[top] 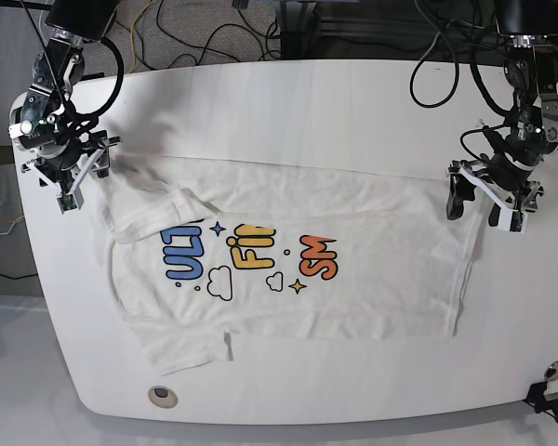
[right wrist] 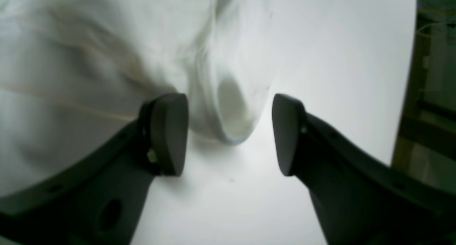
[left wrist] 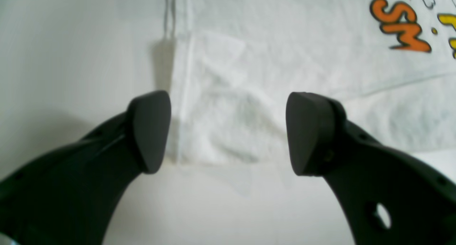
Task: Fold the T-shirt properly
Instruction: 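Lower the folded edge and open both grippers, then move both grippers back to the shirt's folded shoulder edge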
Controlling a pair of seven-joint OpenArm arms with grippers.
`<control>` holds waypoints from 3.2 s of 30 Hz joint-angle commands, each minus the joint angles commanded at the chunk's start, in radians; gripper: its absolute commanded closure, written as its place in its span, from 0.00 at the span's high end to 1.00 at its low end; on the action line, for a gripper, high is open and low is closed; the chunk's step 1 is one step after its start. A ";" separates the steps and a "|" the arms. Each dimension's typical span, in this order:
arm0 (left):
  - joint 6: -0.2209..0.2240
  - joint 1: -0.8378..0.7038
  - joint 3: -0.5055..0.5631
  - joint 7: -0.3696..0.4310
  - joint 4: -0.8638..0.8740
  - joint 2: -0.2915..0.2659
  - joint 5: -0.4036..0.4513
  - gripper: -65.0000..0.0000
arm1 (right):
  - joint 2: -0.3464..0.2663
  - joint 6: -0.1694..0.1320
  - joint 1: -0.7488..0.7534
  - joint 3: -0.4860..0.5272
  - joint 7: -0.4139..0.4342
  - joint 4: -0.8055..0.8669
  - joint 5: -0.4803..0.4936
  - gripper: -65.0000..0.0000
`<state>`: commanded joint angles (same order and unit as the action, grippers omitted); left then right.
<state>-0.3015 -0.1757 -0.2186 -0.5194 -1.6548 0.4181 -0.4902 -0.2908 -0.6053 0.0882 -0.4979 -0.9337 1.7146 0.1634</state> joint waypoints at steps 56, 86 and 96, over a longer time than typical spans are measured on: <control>0.000 0.044 -0.086 0.061 0.242 -0.057 0.002 0.74 | 0.049 -0.025 0.032 -0.066 0.218 -0.187 0.000 0.00; 0.000 0.014 -0.087 0.055 0.296 -0.084 -0.003 0.00 | 0.077 -0.026 0.084 -0.064 0.210 -0.068 0.000 0.00; 0.000 -0.236 -0.117 0.055 0.061 -0.078 -0.003 0.00 | 0.078 -0.026 0.221 -0.071 0.170 0.014 0.000 0.00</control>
<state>-0.3015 -0.4120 -0.3353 -0.4641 -1.5934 0.3399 -0.4933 -0.2125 -0.6314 0.3092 -0.5685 -0.7633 1.7285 0.1634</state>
